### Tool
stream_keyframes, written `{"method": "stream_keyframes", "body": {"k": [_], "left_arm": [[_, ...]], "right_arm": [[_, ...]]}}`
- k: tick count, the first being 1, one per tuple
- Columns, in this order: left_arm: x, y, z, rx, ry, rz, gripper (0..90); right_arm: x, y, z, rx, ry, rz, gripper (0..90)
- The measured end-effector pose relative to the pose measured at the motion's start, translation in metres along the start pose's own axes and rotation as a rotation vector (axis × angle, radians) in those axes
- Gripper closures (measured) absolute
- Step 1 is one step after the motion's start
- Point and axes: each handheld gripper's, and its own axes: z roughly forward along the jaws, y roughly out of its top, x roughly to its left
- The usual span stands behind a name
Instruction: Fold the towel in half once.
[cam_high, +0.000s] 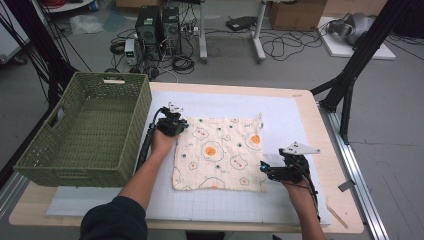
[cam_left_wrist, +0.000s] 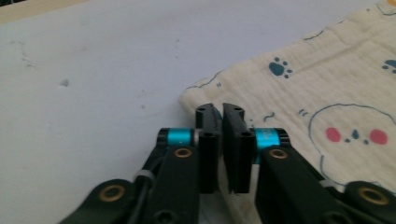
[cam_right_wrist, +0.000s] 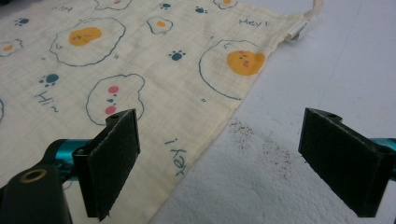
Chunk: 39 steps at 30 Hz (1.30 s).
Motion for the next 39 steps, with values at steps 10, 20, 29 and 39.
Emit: {"method": "stream_keyframes", "body": {"k": [10, 20, 29, 39], "left_arm": [[0.010, 0.003, -0.011, -0.044, -0.043, -0.117, 86.6], [0.014, 0.005, -0.020, -0.041, -0.044, -0.149, 86.6], [0.017, 0.005, -0.023, -0.043, -0.053, -0.154, 86.4], [0.018, 0.002, -0.019, 0.000, -0.078, -0.152, 86.5]], "right_arm": [[-0.002, 0.008, 0.013, 0.026, 0.012, 0.001, 12.0], [-0.031, 0.040, 0.051, 0.092, -0.014, 0.062, 12.0], [-0.050, 0.072, 0.093, 0.154, -0.013, 0.068, 37.8], [-0.046, 0.084, 0.128, 0.238, -0.062, 0.039, 70.5]]}}
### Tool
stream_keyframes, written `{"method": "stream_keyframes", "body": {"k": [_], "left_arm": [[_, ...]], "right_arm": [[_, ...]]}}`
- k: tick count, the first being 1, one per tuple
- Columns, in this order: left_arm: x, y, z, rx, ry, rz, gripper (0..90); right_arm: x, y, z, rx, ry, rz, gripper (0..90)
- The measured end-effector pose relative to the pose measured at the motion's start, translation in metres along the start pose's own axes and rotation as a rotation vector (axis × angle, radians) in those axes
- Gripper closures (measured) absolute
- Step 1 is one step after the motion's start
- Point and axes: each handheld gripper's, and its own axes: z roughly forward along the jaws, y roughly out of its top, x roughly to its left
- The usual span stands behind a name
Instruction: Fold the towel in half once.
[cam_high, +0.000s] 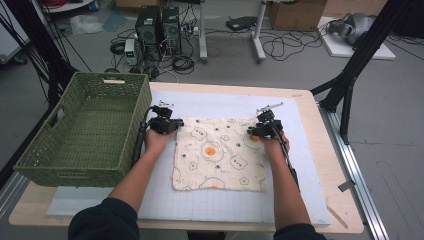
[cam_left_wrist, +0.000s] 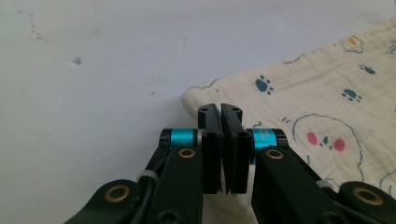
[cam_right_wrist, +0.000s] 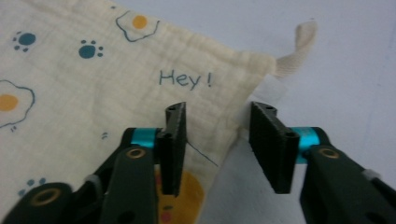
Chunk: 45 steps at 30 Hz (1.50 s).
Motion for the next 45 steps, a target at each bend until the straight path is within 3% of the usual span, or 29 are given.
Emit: {"method": "stream_keyframes", "body": {"k": [2, 5, 9, 13, 19, 21, 24, 27, 31, 34, 36, 45], "left_arm": [[0.001, 0.002, -0.002, -0.012, 0.005, 0.009, 86.7], [0.002, 0.009, -0.012, -0.090, 0.013, -0.008, 87.0], [0.007, 0.011, -0.021, -0.125, -0.001, -0.062, 87.0], [0.007, 0.012, -0.027, -0.128, -0.023, -0.071, 86.9], [-0.005, 0.012, -0.037, -0.095, -0.043, -0.011, 86.8], [-0.013, 0.009, -0.042, -0.114, -0.046, 0.030, 86.8], [-0.022, 0.002, -0.048, -0.117, -0.059, 0.052, 86.8], [-0.026, -0.007, -0.054, -0.119, -0.065, 0.065, 86.8], [-0.031, -0.019, -0.063, -0.142, -0.081, 0.062, 86.7], [-0.031, -0.026, -0.069, -0.121, -0.084, 0.069, 86.7], [-0.033, -0.029, -0.074, -0.158, -0.084, 0.068, 86.6], [-0.041, -0.051, -0.086, -0.118, -0.094, 0.107, 86.6]], "right_arm": [[0.001, 0.000, 0.001, -0.010, 0.034, 0.019, 87.2], [0.005, 0.004, -0.001, -0.011, -0.040, -0.034, 87.8], [0.002, 0.008, -0.014, -0.142, -0.018, 0.011, 87.6], [0.005, 0.008, -0.020, -0.150, -0.012, -0.009, 87.6], [0.006, -0.005, -0.031, -0.172, 0.030, -0.018, 87.3], [0.007, -0.014, -0.035, -0.185, 0.053, -0.019, 87.3], [0.007, -0.028, -0.042, -0.201, 0.064, -0.027, 87.3], [0.008, -0.036, -0.050, -0.193, 0.079, -0.018, 87.2], [0.015, -0.036, -0.062, -0.213, 0.077, -0.060, 87.1], [0.019, -0.040, -0.067, -0.206, 0.079, -0.077, 86.9], [0.021, -0.045, -0.069, -0.213, 0.089, -0.072, 86.6], [0.032, -0.071, -0.078, -0.209, 0.101, -0.086, 86.5]]}}
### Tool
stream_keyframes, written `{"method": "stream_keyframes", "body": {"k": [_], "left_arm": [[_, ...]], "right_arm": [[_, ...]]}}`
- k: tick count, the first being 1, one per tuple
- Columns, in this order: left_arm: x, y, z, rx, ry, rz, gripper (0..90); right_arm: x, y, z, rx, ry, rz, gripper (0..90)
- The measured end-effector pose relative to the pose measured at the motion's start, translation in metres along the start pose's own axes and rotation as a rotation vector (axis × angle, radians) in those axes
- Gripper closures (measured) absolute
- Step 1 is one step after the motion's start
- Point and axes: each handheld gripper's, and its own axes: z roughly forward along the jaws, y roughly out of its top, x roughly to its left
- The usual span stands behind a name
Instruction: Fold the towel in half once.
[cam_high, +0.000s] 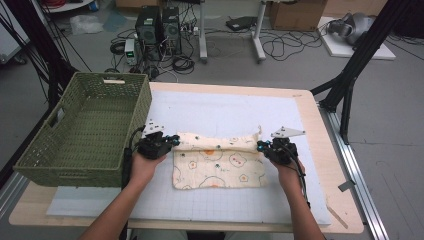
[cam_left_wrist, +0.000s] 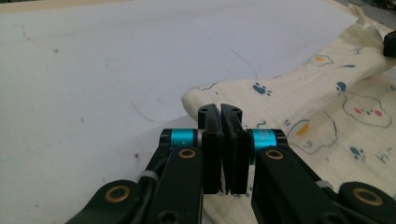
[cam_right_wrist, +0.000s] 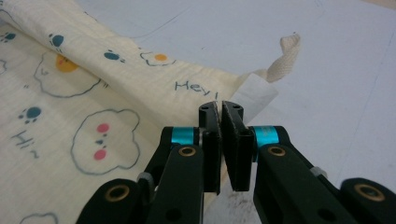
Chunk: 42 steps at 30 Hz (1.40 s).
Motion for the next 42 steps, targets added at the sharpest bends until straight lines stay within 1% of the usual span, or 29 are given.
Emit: {"method": "stream_keyframes", "body": {"k": [2, 4, 5, 7, 9, 11, 12, 13, 14, 16, 18, 20, 24, 25, 26, 27, 28, 29, 30, 31, 32, 34, 36, 38, 40, 42], "left_arm": [[-0.003, -0.005, -0.003, 0.001, -0.002, 0.009, 86.6], [-0.006, -0.011, -0.007, -0.008, -0.011, 0.002, 86.5], [-0.007, -0.014, -0.008, 0.001, -0.016, 0.001, 86.4], [-0.008, -0.018, -0.009, 0.008, -0.025, -0.001, 86.3], [-0.009, -0.024, -0.010, 0.017, -0.025, -0.003, 85.8], [-0.007, -0.027, -0.010, 0.024, -0.025, -0.019, 84.0], [-0.006, -0.028, -0.010, 0.029, -0.028, -0.031, 81.5], [-0.004, -0.029, -0.010, 0.030, -0.036, -0.049, 76.5], [-0.003, -0.029, -0.011, 0.036, -0.043, -0.048, 72.2], [-0.004, -0.027, -0.011, 0.018, -0.059, -0.048, 63.2], [-0.005, -0.024, -0.011, 0.004, -0.076, -0.057, 55.4], [-0.004, -0.020, -0.011, -0.009, -0.069, -0.058, 52.2], [0.001, -0.012, -0.007, -0.045, -0.037, -0.092, 50.4], [0.002, -0.012, -0.005, -0.049, -0.043, -0.107, 51.0], [0.002, -0.013, -0.001, -0.033, -0.063, -0.127, 53.0], [0.002, -0.014, 0.002, -0.015, -0.078, -0.132, 56.5], [0.002, -0.015, 0.004, 0.008, -0.092, -0.130, 61.9], [0.000, -0.016, 0.004, 0.019, -0.099, -0.116, 69.7], [-0.002, -0.017, 0.003, 0.015, -0.104, -0.101, 79.8], [-0.003, -0.017, 0.002, 0.018, -0.111, -0.088, 83.0], [-0.004, -0.017, 0.000, 0.022, -0.123, -0.079, 84.6], [-0.006, -0.016, -0.005, 0.023, -0.133, -0.060, 84.8], [-0.008, -0.017, -0.009, 0.010, -0.142, -0.059, 84.8], [-0.011, -0.020, -0.013, 0.003, -0.151, -0.059, 84.7], [-0.013, -0.024, -0.017, 0.010, -0.164, -0.049, 84.7], [-0.016, -0.029, -0.019, 0.020, -0.168, -0.041, 84.7]], "right_arm": [[0.004, -0.005, -0.003, 0.008, 0.006, -0.003, 86.4], [0.007, -0.010, -0.005, 0.015, 0.008, -0.006, 86.3], [0.008, -0.012, -0.006, 0.012, 0.009, -0.013, 86.3], [0.010, -0.015, -0.008, 0.015, 0.008, -0.010, 86.1], [0.011, -0.017, -0.008, 0.025, 0.006, -0.009, 85.6], [0.011, -0.019, -0.008, 0.025, 0.005, -0.011, 84.7], [0.011, -0.020, -0.008, 0.026, 0.005, -0.007, 84.4], [0.011, -0.021, -0.008, 0.022, 0.008, -0.004, 84.0], [0.010, -0.021, -0.009, 0.020, 0.006, -0.003, 83.1], [0.010, -0.022, -0.009, 0.020, 0.013, 0.009, 81.4], [0.008, -0.023, -0.011, 0.006, 0.008, 0.014, 78.9], [0.008, -0.023, -0.014, 0.000, 0.005, 0.030, 76.8], [0.007, -0.024, -0.016, 0.000, 0.004, 0.032, 75.1], [0.006, -0.024, -0.016, -0.002, 0.001, 0.031, 74.5], [0.006, -0.024, -0.017, -0.001, 0.002, 0.039, 73.3], [0.006, -0.024, -0.018, -0.007, 0.000, 0.045, 72.4], [0.006, -0.024, -0.018, -0.014, -0.002, 0.042, 71.4], [0.006, -0.024, -0.020, -0.022, -0.004, 0.049, 69.8], [0.005, -0.024, -0.022, -0.031, -0.008, 0.051, 68.8], [0.004, -0.023, -0.024, -0.037, -0.012, 0.059, 67.4], [0.003, -0.023, -0.026, -0.049, -0.019, 0.062, 66.4], [0.000, -0.023, -0.030, -0.065, -0.027, 0.077, 64.8], [-0.002, -0.023, -0.033, -0.072, -0.034, 0.092, 63.4], [-0.002, -0.023, -0.035, -0.077, -0.042, 0.093, 63.1], [-0.003, -0.023, -0.037, -0.077, -0.046, 0.096, 62.7], [-0.002, -0.024, -0.038, -0.078, -0.049, 0.102, 62.5]]}}
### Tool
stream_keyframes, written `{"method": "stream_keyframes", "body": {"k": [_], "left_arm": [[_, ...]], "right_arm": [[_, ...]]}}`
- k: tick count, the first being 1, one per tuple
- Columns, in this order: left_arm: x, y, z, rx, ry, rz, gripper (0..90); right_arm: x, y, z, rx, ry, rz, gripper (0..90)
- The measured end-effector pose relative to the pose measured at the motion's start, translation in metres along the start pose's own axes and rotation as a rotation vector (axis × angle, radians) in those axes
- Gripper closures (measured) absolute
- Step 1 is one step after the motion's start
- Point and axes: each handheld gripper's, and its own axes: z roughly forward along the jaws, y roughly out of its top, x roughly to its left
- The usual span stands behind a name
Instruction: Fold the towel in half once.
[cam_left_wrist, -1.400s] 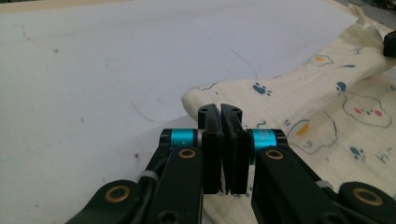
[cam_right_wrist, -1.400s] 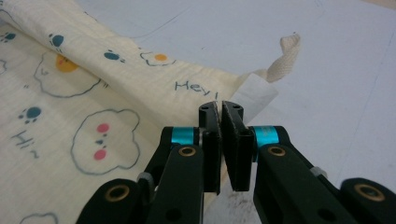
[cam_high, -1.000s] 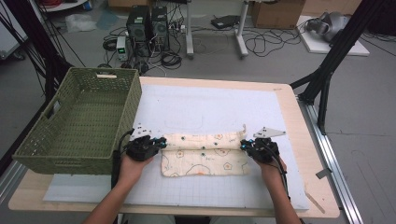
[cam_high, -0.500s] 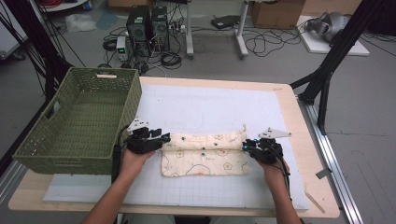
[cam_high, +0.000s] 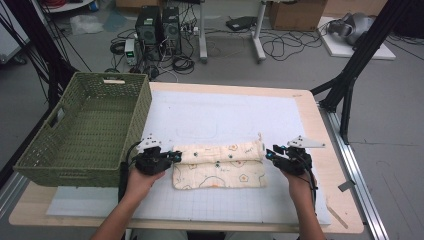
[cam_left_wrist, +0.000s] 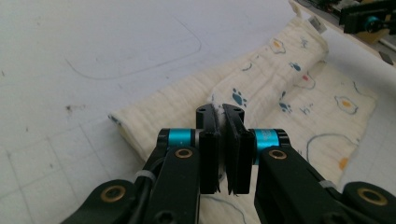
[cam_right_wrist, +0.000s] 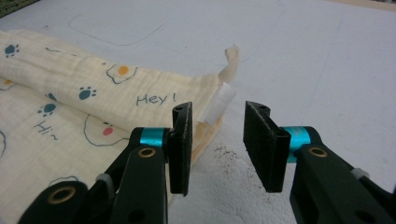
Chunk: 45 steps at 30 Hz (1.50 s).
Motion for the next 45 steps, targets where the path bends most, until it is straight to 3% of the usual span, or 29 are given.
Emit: {"method": "stream_keyframes", "body": {"k": [6, 12, 17, 21, 26, 30, 36, 40, 42, 45], "left_arm": [[-0.010, -0.013, -0.009, 0.029, -0.032, 0.029, 83.7], [-0.014, -0.021, -0.017, 0.063, -0.052, 0.036, 77.2], [-0.012, -0.018, -0.027, 0.015, -0.021, 0.002, 57.9], [-0.012, -0.016, -0.031, -0.033, 0.005, -0.001, 54.9], [-0.009, -0.020, -0.025, -0.005, 0.054, -0.009, 54.9], [-0.008, -0.024, -0.018, 0.027, 0.085, -0.010, 55.2], [-0.010, -0.028, -0.011, 0.063, 0.079, 0.002, 56.0], [-0.015, -0.031, -0.005, 0.101, 0.070, 0.040, 58.7], [-0.017, -0.031, -0.003, 0.111, 0.090, 0.057, 63.4], [-0.020, -0.031, -0.003, 0.113, 0.097, 0.080, 78.9]], "right_arm": [[0.002, -0.003, -0.008, 0.007, -0.019, -0.020, 61.9], [-0.004, -0.008, -0.019, -0.014, -0.043, 0.015, 60.6], [-0.006, -0.010, -0.023, -0.029, -0.051, 0.036, 59.4], [-0.004, -0.010, -0.023, -0.032, -0.051, 0.032, 58.4], [0.001, -0.010, -0.023, -0.026, -0.040, 0.029, 59.3], [0.012, -0.013, -0.019, 0.015, 0.007, 0.003, 62.5], [0.034, -0.022, -0.011, 0.105, 0.086, -0.071, 62.7], [0.040, -0.030, -0.006, 0.152, 0.114, -0.094, 59.0], [0.041, -0.032, -0.002, 0.180, 0.108, -0.102, 60.7], [0.042, -0.031, -0.002, 0.190, 0.102, -0.126, 77.6]]}}
